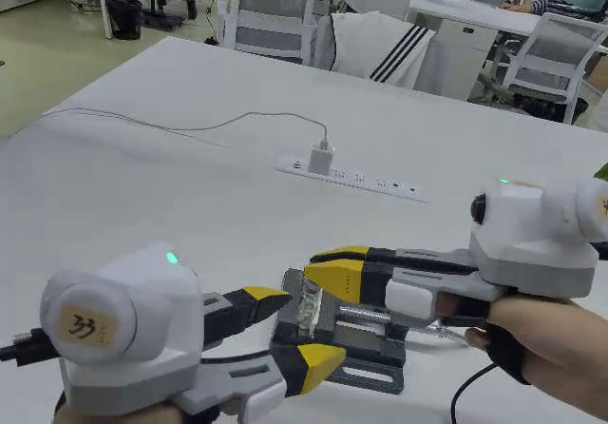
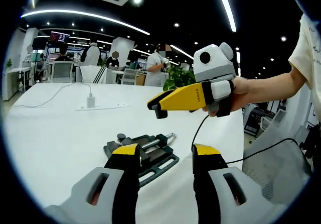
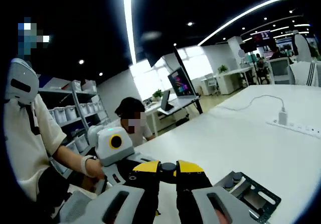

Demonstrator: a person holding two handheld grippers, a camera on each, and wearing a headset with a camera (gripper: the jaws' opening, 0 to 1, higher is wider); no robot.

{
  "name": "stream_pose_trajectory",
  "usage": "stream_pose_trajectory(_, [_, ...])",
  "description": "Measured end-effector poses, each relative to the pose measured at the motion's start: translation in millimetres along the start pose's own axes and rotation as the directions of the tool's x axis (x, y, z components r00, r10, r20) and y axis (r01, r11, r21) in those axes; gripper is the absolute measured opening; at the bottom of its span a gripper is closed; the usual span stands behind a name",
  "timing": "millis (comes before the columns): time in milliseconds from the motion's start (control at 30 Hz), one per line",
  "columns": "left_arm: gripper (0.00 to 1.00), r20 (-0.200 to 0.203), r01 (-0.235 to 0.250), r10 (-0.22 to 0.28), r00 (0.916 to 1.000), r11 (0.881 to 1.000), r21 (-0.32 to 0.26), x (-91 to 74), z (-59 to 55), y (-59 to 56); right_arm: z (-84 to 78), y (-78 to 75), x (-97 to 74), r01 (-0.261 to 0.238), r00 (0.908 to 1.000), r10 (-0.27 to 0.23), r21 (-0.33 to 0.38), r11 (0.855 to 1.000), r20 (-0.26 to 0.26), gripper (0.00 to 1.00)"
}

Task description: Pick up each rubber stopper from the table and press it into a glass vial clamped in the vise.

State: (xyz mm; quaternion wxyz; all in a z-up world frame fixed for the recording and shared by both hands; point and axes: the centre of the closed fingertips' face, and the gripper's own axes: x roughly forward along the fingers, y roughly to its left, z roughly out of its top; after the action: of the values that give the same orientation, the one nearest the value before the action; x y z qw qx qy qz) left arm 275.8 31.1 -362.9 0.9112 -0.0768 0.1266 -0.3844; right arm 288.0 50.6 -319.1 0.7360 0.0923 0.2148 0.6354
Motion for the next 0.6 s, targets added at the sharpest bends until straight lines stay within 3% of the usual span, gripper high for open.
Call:
stream_pose_trajectory(267, [0.26, 0.056, 0.011, -0.009, 0.9984, 0.999, -0.035, 3.2, 18.9, -1.0, 1.2, 6.8, -3.2, -0.013, 0.9974, 0.008, 0.073, 0.997, 0.071, 0.07])
stream_pose_trajectory(600, [0.16, 0.085, 0.037, -0.033, 0.9959, 0.998, -0.044, 4.1, 28.8, -5.1, -6.7, 6.5, -5.2, -0.008, 0.9987, 0.005, 0.055, 0.998, 0.050, 0.07])
